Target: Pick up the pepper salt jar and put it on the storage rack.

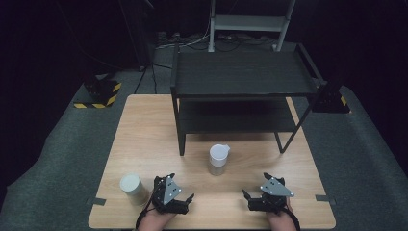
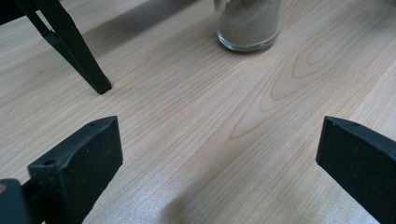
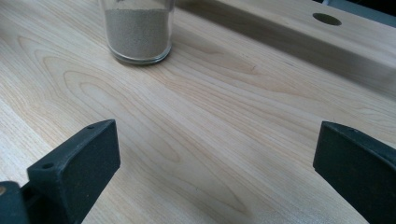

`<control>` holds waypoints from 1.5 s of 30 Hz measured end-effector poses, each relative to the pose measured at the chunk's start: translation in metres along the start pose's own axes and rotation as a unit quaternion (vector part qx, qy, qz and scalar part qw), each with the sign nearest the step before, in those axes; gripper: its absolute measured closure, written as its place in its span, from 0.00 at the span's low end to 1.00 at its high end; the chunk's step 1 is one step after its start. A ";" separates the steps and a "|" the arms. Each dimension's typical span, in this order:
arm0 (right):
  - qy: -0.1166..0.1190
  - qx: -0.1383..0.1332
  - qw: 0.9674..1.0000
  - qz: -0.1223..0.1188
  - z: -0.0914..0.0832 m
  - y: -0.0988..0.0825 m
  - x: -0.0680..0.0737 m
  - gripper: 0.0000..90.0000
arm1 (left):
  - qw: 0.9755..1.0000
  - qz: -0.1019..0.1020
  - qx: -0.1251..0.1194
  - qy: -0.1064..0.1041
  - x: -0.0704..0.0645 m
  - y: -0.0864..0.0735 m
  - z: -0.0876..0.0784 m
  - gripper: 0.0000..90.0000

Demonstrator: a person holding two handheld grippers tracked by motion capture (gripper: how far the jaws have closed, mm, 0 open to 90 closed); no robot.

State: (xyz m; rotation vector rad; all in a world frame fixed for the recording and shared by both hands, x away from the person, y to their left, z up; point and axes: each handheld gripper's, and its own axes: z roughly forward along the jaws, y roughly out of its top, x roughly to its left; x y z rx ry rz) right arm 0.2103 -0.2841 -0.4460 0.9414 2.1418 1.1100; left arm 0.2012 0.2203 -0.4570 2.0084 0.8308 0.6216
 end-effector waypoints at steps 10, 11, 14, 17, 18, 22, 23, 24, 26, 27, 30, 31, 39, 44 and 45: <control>0.001 0.000 1.000 0.000 0.000 0.000 0.000 0.00 | 1.000 -0.009 -0.009 -0.007 0.003 -0.002 -0.005 0.00; 0.001 0.000 1.000 -0.001 0.000 0.000 0.000 0.00 | 1.000 -0.010 -0.010 -0.007 0.003 -0.002 -0.005 0.00; 0.000 0.000 1.000 -0.002 0.000 0.000 0.001 0.00 | 1.000 -0.010 -0.015 -0.009 0.004 -0.003 -0.007 0.00; 0.000 0.001 1.000 -0.002 0.000 0.000 0.001 0.00 | 1.000 -0.013 -0.022 -0.011 0.005 -0.003 -0.010 0.00; 0.000 0.001 1.000 -0.002 0.000 0.000 0.001 0.00 | 1.000 -0.013 -0.022 -0.011 0.005 -0.003 -0.010 0.00; 0.001 0.001 1.000 -0.002 0.000 0.000 0.000 0.00 | 0.999 -0.010 -0.033 -0.016 0.006 -0.001 -0.017 0.00; 0.001 0.001 1.000 -0.002 0.000 0.000 0.000 0.00 | 0.999 -0.010 -0.033 -0.016 0.006 -0.001 -0.017 0.00; 0.001 0.000 1.000 -0.002 0.000 0.000 0.000 0.00 | 0.999 -0.009 -0.037 -0.018 0.006 -0.001 -0.019 0.00; 0.002 0.000 1.000 -0.002 0.000 0.000 0.000 0.00 | 0.999 -0.005 -0.044 -0.021 0.006 0.001 -0.023 0.00; 0.002 0.001 1.000 -0.002 0.000 0.000 0.000 0.00 | 0.999 -0.004 -0.048 -0.022 0.006 0.001 -0.025 0.00; 0.002 0.002 1.000 -0.003 0.000 0.001 0.000 0.00 | 0.998 0.000 -0.063 -0.023 0.004 0.002 -0.033 0.00; 0.002 0.001 1.000 -0.003 0.000 0.001 0.000 0.00 | 0.998 0.001 -0.065 -0.024 0.004 0.003 -0.034 0.00; 0.002 0.002 1.000 -0.004 0.000 0.001 0.000 0.00 | 0.996 0.007 -0.082 -0.030 0.003 0.007 -0.043 0.00; 0.003 0.002 1.000 -0.004 0.000 0.001 0.000 0.00 | 0.995 0.013 -0.092 -0.029 0.002 0.009 -0.050 0.00; 0.004 0.002 1.000 -0.004 0.000 0.001 -0.001 0.00 | 0.995 0.012 -0.095 -0.029 0.003 0.009 -0.052 0.00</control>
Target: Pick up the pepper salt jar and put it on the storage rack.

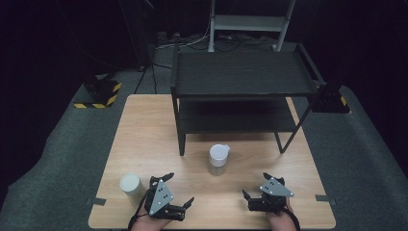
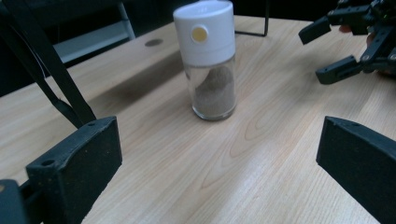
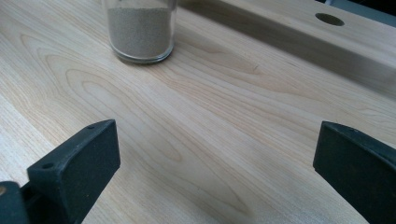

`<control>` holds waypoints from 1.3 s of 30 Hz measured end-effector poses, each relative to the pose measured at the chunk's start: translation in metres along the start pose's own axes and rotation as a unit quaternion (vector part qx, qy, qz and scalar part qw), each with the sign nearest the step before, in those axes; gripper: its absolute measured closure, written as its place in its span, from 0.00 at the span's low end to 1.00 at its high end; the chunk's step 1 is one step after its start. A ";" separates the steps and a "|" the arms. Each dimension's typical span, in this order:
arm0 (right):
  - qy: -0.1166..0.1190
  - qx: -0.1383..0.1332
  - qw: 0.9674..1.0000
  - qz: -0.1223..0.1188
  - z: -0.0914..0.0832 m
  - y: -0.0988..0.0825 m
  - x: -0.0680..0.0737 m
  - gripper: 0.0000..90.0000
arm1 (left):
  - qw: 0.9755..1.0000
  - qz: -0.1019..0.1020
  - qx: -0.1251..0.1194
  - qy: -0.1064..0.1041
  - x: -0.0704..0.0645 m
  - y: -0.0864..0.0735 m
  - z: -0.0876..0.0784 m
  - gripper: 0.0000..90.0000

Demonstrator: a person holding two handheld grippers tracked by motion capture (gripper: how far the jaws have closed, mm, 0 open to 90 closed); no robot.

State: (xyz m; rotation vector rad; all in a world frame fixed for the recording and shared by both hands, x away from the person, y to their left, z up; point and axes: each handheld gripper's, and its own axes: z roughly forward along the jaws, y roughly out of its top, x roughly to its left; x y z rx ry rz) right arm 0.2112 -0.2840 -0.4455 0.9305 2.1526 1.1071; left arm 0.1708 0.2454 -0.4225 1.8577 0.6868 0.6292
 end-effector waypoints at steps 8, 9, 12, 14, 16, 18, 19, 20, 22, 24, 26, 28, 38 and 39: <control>0.000 0.001 1.000 -0.002 0.000 0.000 0.000 0.00 | 1.000 -0.003 -0.022 0.009 0.004 0.004 -0.016 0.00; 0.000 0.001 1.000 -0.003 0.000 0.000 0.000 0.00 | 1.000 -0.004 -0.024 0.010 0.005 0.005 -0.017 0.00; 0.000 0.001 1.000 -0.003 0.000 0.001 0.001 0.00 | 0.999 -0.005 -0.030 0.015 0.006 0.005 -0.022 0.00; 0.000 0.001 1.000 -0.003 0.000 0.000 0.000 0.00 | 0.999 -0.005 -0.033 0.019 0.007 0.006 -0.026 0.00; 0.000 0.001 1.000 -0.002 0.000 0.000 0.000 0.00 | 0.999 -0.008 -0.037 0.024 0.008 0.006 -0.029 0.00; 0.000 0.001 1.000 -0.002 0.000 0.000 0.000 0.00 | 0.999 -0.013 -0.040 0.028 0.010 0.006 -0.033 0.00; 0.000 0.001 1.000 -0.002 0.000 0.000 0.000 0.00 | 0.999 -0.013 -0.041 0.030 0.010 0.006 -0.035 0.00; 0.000 0.000 1.000 -0.003 0.000 0.000 0.000 0.00 | 0.999 -0.015 -0.041 0.033 0.011 0.006 -0.037 0.00; 0.000 0.000 1.000 -0.003 0.000 0.000 0.000 0.00 | 0.998 -0.018 -0.041 0.038 0.013 0.006 -0.041 0.00; 0.000 0.000 1.000 -0.003 0.000 0.000 0.000 0.00 | 0.998 -0.021 -0.041 0.044 0.014 0.005 -0.044 0.00; 0.000 0.000 1.000 -0.002 0.000 0.000 0.000 0.00 | 0.998 -0.022 -0.041 0.050 0.015 0.004 -0.048 0.00; 0.000 0.000 1.000 -0.002 0.000 0.000 0.000 0.00 | 0.997 -0.026 -0.042 0.056 0.017 0.003 -0.052 0.00; 0.000 -0.001 1.000 -0.002 0.000 0.000 0.000 0.00 | 0.994 -0.039 -0.049 0.089 0.025 -0.003 -0.070 0.00; 0.000 -0.001 1.000 -0.002 0.000 0.000 0.000 0.00 | 0.994 -0.040 -0.049 0.092 0.025 -0.004 -0.071 0.00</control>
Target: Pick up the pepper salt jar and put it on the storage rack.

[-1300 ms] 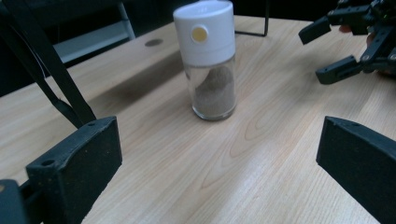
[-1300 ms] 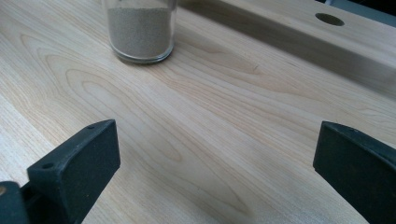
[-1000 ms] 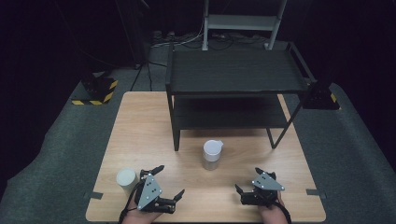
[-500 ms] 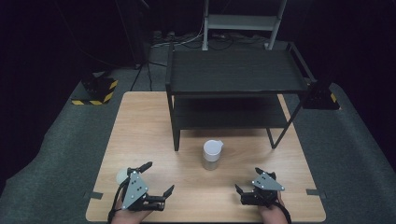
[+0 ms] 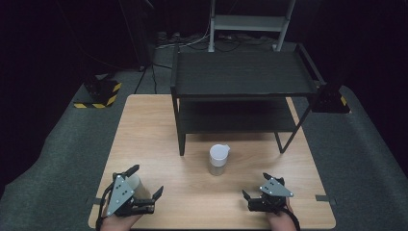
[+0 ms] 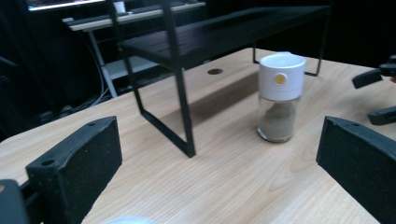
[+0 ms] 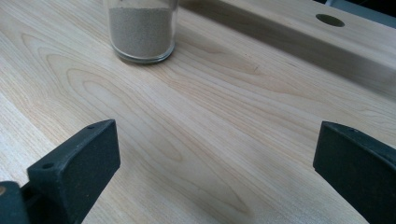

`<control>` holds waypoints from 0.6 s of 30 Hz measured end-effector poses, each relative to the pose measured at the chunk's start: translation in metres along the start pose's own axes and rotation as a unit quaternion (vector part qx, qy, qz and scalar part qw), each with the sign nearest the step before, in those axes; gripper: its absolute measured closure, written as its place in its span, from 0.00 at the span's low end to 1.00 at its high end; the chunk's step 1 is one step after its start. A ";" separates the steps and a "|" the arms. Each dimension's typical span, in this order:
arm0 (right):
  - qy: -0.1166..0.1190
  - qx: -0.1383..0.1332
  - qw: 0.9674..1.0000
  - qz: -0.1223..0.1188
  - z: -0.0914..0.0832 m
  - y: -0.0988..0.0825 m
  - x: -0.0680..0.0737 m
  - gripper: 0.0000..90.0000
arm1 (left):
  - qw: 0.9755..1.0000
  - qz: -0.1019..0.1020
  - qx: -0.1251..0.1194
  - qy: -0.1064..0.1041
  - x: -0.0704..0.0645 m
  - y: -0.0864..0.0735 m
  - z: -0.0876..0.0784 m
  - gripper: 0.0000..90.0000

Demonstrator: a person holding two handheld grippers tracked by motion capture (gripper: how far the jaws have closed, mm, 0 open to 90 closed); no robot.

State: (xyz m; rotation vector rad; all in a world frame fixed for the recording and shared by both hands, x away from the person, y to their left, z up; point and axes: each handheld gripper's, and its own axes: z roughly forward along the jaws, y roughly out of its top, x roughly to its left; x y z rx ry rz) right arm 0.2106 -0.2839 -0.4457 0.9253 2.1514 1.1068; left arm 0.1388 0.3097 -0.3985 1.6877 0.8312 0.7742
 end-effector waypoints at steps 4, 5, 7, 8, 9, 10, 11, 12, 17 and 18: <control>0.000 0.000 1.000 0.000 0.000 0.000 0.000 0.00 | 1.000 -0.003 0.004 0.010 0.004 -0.003 -0.006 0.00; 0.000 0.000 1.000 0.000 0.000 0.000 0.000 0.00 | 1.000 -0.004 0.005 0.012 0.004 -0.004 -0.007 0.00; 0.000 0.000 1.000 0.000 0.000 0.000 0.000 0.00 | 1.000 -0.006 0.006 0.017 0.006 -0.007 -0.010 0.00; 0.000 0.000 1.000 0.000 0.000 0.000 0.000 0.00 | 1.000 -0.009 0.006 0.020 0.007 -0.008 -0.011 0.00; 0.000 0.000 1.000 0.000 0.000 0.000 0.000 0.00 | 1.000 -0.010 0.007 0.022 0.008 -0.009 -0.012 0.00; 0.000 0.000 1.000 0.000 0.000 0.000 0.000 0.00 | 1.000 -0.013 0.007 0.023 0.008 -0.010 -0.012 0.00; -0.001 0.000 1.000 0.000 0.000 0.000 0.000 0.00 | 1.000 -0.014 0.010 0.025 0.009 -0.011 -0.013 0.00; -0.001 0.000 1.000 0.000 0.000 0.000 0.000 0.00 | 0.999 -0.015 0.011 0.027 0.010 -0.012 -0.013 0.00; -0.002 -0.001 1.000 0.000 0.000 0.000 0.001 0.00 | 0.999 -0.021 0.019 0.034 0.011 -0.017 -0.012 0.00; -0.002 -0.001 1.000 0.001 0.000 0.000 0.001 0.00 | 0.999 -0.023 0.020 0.035 0.011 -0.018 -0.012 0.00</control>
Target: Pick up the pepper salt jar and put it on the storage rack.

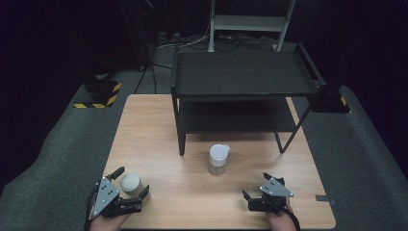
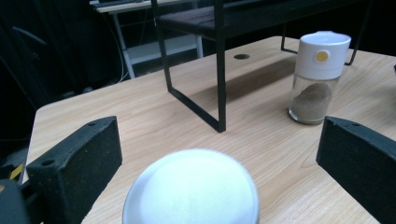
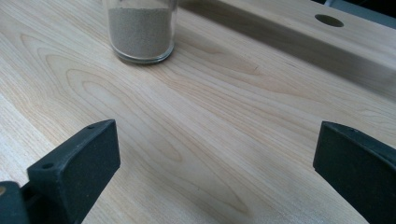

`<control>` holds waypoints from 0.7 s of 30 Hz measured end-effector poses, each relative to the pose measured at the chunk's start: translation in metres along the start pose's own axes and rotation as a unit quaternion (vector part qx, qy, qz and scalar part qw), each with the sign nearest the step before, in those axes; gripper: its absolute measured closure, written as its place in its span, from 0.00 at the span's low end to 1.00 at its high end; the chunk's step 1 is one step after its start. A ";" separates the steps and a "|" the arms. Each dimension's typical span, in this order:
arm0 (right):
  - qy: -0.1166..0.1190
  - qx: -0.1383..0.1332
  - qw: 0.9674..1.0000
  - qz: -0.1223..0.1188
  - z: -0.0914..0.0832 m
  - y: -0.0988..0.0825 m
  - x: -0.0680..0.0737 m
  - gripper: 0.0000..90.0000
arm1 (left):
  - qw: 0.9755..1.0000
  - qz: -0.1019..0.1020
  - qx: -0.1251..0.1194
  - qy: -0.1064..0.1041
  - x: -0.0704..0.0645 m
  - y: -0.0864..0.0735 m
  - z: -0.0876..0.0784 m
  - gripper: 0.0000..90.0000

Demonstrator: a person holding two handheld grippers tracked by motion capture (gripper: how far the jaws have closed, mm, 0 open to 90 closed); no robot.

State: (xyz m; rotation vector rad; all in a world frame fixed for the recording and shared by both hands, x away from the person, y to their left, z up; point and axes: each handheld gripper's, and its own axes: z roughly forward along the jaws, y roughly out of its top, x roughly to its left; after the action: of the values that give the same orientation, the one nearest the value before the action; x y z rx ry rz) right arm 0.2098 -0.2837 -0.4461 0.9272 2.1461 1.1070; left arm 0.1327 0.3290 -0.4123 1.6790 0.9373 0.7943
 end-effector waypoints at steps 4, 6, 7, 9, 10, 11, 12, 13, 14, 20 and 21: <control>0.000 0.000 1.000 0.000 0.000 0.000 0.000 0.00 | 1.000 -0.012 0.004 0.006 0.002 -0.006 0.001 0.00; -0.001 0.001 1.000 0.000 0.000 0.000 0.000 0.00 | 1.000 -0.014 0.004 0.006 0.003 -0.007 0.001 0.00; -0.001 0.001 1.000 0.000 0.000 0.000 0.000 0.00 | 1.000 -0.016 0.004 0.005 0.003 -0.008 0.002 0.00; -0.001 0.000 1.000 -0.001 0.000 0.000 0.001 0.00 | 1.000 -0.018 0.004 0.005 0.004 -0.011 0.003 0.00; -0.001 0.000 1.000 -0.001 0.000 0.000 0.001 0.00 | 1.000 -0.019 0.003 0.004 0.005 -0.012 0.003 0.00; -0.001 0.000 1.000 -0.001 0.000 0.000 0.001 0.00 | 1.000 -0.019 0.003 0.005 0.005 -0.013 0.003 0.00; -0.001 0.000 1.000 -0.001 0.000 0.000 0.000 0.00 | 1.000 -0.019 0.003 0.005 0.006 -0.014 0.003 0.00; -0.001 0.000 1.000 -0.001 0.000 0.000 0.000 0.00 | 1.000 -0.021 0.003 0.006 0.006 -0.016 0.004 0.00; -0.001 0.001 1.000 -0.001 0.000 0.000 0.000 0.00 | 1.000 -0.020 0.003 0.004 0.007 -0.017 0.004 0.00; 0.000 0.002 1.000 -0.002 0.000 0.001 0.001 0.00 | 0.999 -0.040 0.005 -0.001 0.010 -0.026 0.004 0.00; 0.000 0.002 1.000 -0.002 0.000 0.001 0.001 0.00 | 0.999 -0.040 0.005 -0.001 0.010 -0.026 0.004 0.00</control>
State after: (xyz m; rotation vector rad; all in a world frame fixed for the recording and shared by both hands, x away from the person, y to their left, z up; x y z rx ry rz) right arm 0.2100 -0.2828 -0.4457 0.9240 2.1490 1.1009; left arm 0.1352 0.3405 -0.4382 1.6401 1.0020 0.7342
